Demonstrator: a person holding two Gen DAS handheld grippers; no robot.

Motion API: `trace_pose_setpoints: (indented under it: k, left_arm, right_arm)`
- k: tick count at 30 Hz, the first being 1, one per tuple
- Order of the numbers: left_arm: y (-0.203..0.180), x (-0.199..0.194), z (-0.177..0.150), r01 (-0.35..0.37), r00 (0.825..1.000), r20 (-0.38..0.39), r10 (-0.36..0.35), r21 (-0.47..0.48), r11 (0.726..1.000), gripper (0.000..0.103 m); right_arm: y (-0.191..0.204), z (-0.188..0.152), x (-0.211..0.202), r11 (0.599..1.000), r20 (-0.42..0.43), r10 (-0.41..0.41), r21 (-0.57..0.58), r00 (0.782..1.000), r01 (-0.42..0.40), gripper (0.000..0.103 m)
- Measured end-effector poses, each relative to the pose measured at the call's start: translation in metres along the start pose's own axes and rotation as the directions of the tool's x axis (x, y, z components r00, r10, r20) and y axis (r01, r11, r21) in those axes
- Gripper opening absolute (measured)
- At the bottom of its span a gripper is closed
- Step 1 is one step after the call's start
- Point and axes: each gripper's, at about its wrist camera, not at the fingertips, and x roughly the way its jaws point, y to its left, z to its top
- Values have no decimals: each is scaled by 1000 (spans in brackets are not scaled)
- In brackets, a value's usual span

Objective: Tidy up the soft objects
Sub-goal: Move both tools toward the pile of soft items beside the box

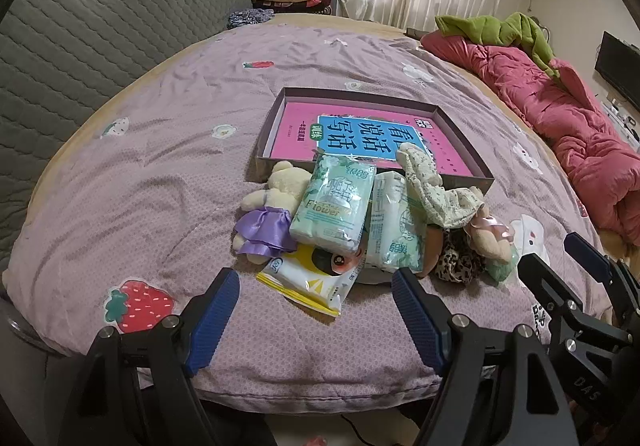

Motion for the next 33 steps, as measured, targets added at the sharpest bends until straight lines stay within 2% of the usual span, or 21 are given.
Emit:
trace_pose_setpoints:
  k: [7,13,19,33]
  left_arm:
    - [2,5,-2,2,1000,-13,-2,-9,1000,78]
    - [10,2,2,-7,1000,28,8,-24,1000,78]
    - [16,13,5,8,1000,10,-8,-37,999,78]
    - [12,44,7,43,999,-33,-43,2,999,78]
  right_arm:
    - [-4,-1,2,1000,-11,-5,11,1000,5,81]
    - [-12,-3,8,999,-20,-6,35,1000,7,81]
    - [-14,-5,12,999,-24,3,32,1000,-2,81]
    - [-28,-9,43,999,-74,12,37,997,-9,81]
